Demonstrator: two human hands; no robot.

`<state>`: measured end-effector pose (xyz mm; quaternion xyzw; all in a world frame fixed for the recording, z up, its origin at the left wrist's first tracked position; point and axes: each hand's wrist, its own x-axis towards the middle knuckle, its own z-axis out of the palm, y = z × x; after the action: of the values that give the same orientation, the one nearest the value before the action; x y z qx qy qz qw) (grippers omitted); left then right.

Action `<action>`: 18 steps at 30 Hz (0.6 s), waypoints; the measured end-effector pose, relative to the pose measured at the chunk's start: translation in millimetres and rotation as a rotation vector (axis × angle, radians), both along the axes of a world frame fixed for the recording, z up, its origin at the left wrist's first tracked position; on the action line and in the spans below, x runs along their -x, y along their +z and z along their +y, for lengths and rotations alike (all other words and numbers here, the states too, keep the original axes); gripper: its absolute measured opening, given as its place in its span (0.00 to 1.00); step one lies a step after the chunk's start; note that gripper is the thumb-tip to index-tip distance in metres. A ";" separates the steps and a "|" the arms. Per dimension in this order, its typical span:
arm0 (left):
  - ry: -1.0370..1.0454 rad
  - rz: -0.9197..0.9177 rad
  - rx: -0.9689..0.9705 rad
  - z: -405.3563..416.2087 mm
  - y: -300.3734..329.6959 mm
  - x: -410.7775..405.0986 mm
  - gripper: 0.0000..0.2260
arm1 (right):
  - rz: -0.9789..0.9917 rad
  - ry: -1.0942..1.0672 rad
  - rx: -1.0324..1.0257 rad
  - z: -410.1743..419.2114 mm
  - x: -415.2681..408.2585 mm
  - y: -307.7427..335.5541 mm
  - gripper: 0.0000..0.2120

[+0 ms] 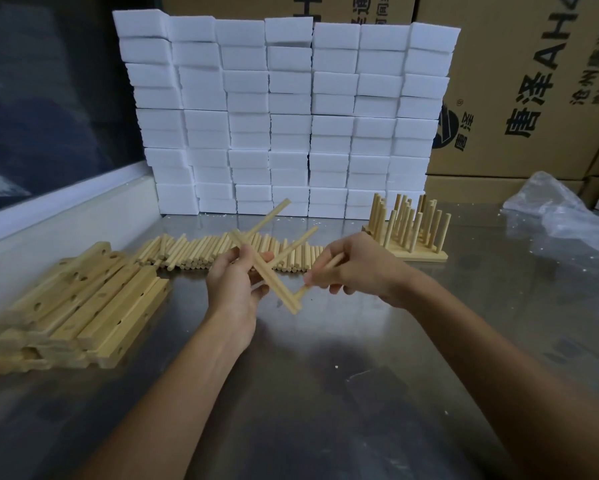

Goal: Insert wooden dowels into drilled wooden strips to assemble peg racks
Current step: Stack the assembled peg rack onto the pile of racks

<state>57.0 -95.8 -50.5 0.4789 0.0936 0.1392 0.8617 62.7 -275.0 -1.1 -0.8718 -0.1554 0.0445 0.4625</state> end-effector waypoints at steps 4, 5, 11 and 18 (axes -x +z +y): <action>-0.031 -0.005 0.046 0.5 -1.0 -1.9 0.05 | -0.015 -0.205 -0.128 -5.1 -9.1 -8.8 0.18; -0.036 -0.004 0.053 0.4 -1.8 -1.7 0.05 | -0.046 -0.237 -0.118 -4.2 -10.3 -11.3 0.20; -0.047 -0.006 0.098 2.2 -3.6 -0.2 0.07 | -0.492 -0.364 0.060 7.5 -8.5 -26.1 0.15; -0.099 -0.017 0.077 -6.1 -6.7 -0.5 0.09 | -0.692 -0.170 0.322 32.3 4.4 -42.3 0.12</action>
<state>57.5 -101.9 -57.2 0.4480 0.0679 0.0968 0.8862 58.3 -242.7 -43.3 -0.9065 -0.2204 -0.2666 0.2419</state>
